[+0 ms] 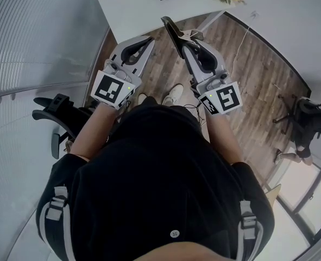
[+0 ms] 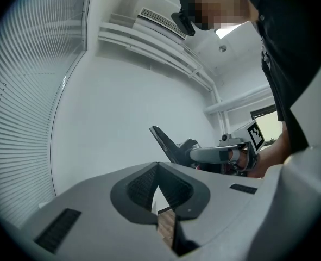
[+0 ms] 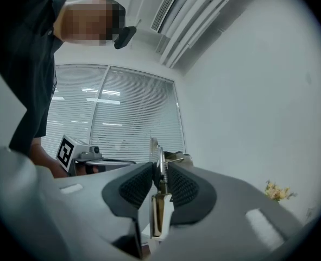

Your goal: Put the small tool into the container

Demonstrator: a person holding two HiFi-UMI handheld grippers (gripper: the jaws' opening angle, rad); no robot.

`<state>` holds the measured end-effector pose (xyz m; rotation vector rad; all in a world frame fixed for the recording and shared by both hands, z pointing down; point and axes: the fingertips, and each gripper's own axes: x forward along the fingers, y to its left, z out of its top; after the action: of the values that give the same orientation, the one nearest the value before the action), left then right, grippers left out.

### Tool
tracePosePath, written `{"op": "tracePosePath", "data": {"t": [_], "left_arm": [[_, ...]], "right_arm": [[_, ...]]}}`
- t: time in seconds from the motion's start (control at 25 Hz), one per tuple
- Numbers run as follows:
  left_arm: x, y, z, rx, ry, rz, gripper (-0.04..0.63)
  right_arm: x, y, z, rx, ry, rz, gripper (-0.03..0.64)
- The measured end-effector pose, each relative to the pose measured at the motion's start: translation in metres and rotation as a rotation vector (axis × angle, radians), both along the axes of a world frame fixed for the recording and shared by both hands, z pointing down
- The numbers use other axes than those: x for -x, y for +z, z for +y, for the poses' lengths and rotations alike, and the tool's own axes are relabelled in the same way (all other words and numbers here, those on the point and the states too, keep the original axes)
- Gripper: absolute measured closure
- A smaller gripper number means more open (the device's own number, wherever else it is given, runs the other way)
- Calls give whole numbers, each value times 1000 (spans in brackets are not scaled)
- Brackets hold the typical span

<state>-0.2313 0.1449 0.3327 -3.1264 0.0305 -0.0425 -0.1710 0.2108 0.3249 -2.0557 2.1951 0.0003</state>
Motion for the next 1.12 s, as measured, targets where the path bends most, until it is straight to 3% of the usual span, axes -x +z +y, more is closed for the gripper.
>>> {"op": "tracePosePath", "data": {"t": [0.72,1.12], "left_arm": [[-94,0,15,-1,-44,-5,588],[-122,9,24,13,-76,-25,588]], "right_arm": [[-95,5,11,-13,-49,5,520],[-129,9,14,-17,-89,-3,520]]}}
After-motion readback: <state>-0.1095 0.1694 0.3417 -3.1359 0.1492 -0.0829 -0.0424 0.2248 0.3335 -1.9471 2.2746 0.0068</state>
